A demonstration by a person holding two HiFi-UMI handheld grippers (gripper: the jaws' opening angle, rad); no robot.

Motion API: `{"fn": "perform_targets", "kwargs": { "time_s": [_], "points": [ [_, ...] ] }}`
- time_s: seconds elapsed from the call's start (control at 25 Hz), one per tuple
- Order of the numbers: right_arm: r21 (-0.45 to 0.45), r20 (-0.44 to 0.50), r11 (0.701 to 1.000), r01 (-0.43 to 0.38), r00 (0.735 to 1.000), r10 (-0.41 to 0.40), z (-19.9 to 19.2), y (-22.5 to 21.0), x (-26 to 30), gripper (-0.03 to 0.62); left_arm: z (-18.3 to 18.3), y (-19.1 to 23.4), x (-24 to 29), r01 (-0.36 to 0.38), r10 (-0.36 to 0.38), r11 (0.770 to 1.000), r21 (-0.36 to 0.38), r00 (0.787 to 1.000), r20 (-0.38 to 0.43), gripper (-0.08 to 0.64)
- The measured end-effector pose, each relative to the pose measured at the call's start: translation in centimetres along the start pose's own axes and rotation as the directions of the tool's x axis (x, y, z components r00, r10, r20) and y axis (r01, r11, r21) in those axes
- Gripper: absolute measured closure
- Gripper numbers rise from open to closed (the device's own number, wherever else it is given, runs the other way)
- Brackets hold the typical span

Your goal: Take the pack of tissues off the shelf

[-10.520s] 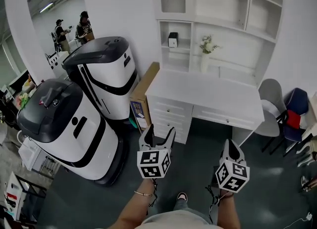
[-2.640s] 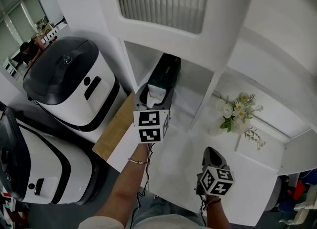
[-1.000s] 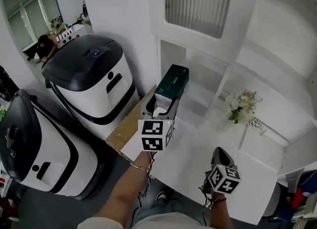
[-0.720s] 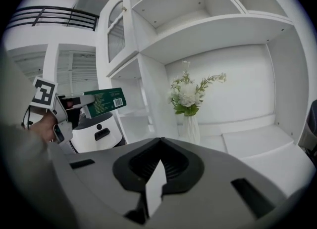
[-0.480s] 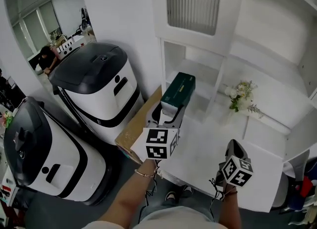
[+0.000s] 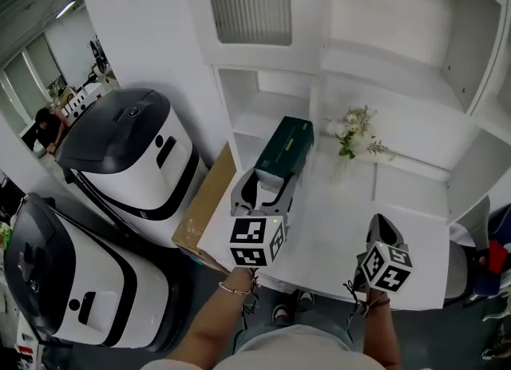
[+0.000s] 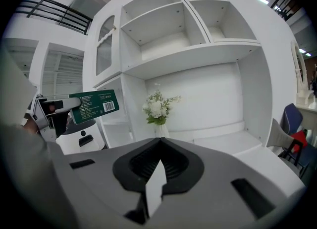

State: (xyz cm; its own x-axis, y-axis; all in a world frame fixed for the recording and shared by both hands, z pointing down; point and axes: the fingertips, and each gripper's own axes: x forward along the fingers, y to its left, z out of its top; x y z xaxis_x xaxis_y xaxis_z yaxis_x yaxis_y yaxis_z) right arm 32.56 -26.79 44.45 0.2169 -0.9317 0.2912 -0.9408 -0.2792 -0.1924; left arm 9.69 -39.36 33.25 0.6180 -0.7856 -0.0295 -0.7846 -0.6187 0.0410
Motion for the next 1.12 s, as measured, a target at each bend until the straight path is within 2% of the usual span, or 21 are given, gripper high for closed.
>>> {"fn": "perform_targets", "kwargs": {
  "time_s": [0.2,0.32,0.64,0.88,1.12],
  "points": [
    [0.012,0.033,0.997,0.078,0.996,-0.078,1.0,-3.4,-1.3,0.586,-1.0,-3.5,1.3,0.064,-0.065,0.997,-0.031,0.998,-0.009,0.249],
    [0.022,0.062,0.993,0.116,0.991,-0.117,1.8,-5.0,-1.7,0.586,-1.5,-4.9,2.1,0.076,-0.077,0.996,-0.043,0.997,-0.014,0.249],
    [0.02,0.1,0.988,0.152,0.983,-0.153,3.2,-6.9,-1.9,0.586,-2.8,-6.3,3.2,0.058,-0.059,0.998,-0.033,0.998,-0.033,0.249],
    [-0.054,0.103,0.979,0.195,0.977,-0.188,3.7,-7.8,-2.1,0.589,-3.1,-6.5,3.6,0.044,-0.045,0.998,-0.045,0.998,-0.036,0.249],
    [-0.024,0.108,0.981,0.19,0.977,-0.187,4.1,-8.2,-1.6,0.589,-2.8,-6.8,3.6,0.03,-0.031,0.999,-0.042,0.999,-0.032,0.249]
  ]
}}
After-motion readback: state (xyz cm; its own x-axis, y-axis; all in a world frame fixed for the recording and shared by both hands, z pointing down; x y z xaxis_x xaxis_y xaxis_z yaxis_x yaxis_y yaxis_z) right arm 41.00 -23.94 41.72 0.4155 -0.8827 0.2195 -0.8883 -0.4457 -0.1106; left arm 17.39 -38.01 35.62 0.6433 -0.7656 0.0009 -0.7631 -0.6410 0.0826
